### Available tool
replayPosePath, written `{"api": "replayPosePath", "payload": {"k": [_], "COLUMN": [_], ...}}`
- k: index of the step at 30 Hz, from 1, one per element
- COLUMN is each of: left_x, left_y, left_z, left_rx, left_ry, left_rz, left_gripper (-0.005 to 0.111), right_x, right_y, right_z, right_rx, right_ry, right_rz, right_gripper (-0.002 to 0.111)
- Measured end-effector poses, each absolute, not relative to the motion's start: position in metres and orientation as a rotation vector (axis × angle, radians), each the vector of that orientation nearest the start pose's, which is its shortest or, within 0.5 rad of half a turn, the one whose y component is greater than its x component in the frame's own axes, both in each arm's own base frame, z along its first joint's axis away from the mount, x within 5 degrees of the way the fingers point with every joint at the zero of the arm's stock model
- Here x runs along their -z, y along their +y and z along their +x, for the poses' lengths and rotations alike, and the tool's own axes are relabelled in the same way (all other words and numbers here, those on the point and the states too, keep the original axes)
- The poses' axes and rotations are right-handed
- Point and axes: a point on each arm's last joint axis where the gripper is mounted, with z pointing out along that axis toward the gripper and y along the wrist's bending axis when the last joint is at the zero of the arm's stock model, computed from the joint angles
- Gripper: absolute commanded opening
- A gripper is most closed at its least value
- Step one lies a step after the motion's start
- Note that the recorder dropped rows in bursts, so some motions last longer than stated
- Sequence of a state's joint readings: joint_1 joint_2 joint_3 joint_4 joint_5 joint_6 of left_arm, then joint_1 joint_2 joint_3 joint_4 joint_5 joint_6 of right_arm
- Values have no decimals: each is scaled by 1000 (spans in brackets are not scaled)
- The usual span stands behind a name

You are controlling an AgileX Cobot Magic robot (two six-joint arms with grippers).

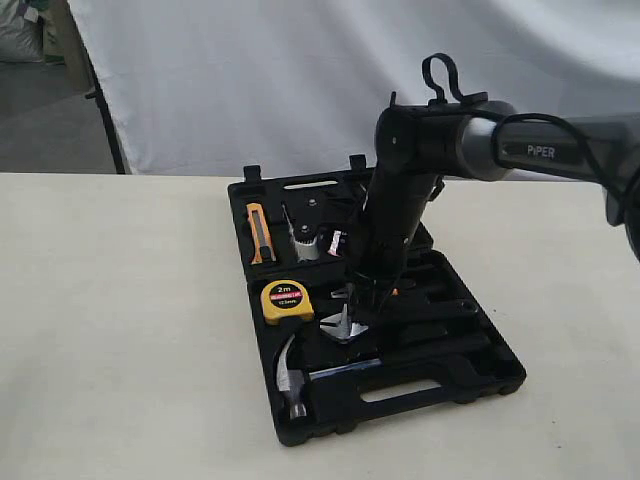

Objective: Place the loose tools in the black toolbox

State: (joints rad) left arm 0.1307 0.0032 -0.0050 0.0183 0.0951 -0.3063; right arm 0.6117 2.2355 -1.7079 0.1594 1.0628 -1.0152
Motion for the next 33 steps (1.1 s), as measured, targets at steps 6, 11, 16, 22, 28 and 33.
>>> {"api": "replayPosePath", "payload": {"k": [6,11,16,22,28,33], "left_x": [-206,-206,-206,-206,-206,-206], "left_y": [8,8,8,8,8,8], "left_z": [56,56,56,56,56,56], "left_rx": [122,122,122,122,122,122], "left_ry": [1543,1543,1543,1543,1543,1543], "left_rz": [-329,-329,-329,-329,-329,-329], "left_gripper": [1,1,1,1,1,1], "right_x": [-153,-165,-175,-163,-148,-149], "right_y": [265,265,267,271,270,268], "right_z": [355,352,354,360,359,359], "right_rx": [-172,-153,-127,-115,-135,-111], "right_ry": [2156,2124,2077,2065,2108,2104], "right_rz": [-2139,-2132,-2084,-2061,-2131,-2155], "right_gripper": [0,0,0,0,0,0]}}
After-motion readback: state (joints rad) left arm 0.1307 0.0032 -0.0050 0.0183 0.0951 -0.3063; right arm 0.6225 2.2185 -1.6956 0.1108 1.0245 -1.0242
